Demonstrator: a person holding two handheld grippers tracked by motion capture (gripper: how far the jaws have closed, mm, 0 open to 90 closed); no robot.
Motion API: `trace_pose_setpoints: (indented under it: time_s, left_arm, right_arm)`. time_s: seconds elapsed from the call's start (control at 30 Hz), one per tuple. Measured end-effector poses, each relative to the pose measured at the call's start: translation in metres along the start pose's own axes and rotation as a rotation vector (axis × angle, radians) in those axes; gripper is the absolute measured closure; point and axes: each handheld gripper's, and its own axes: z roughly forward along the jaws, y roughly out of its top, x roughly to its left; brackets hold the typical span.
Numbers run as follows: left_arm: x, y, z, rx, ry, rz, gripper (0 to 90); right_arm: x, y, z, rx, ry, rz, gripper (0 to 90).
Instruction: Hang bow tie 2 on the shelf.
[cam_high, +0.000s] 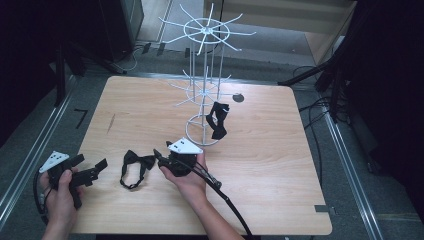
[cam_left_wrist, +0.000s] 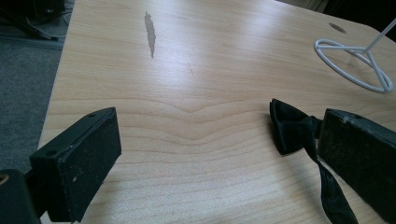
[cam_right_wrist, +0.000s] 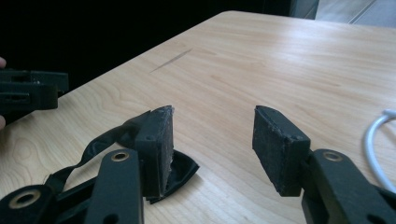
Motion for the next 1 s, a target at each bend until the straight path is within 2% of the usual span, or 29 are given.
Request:
trace_pose_setpoints:
  time_s: [0.77,1.0]
  left_arm:
    - [0.0,0.0,0.0,0.002,-0.001,-0.001,0.2]
    - [0.0,0.0,0.0,0.001,-0.003,-0.001,0.1]
  right_arm:
    - [0.022,-0.009,0.033,0.088,0.06,-0.03,49.2]
    - [0.022,-0.01,0.041,0.12,0.075,-0.035,49.1]
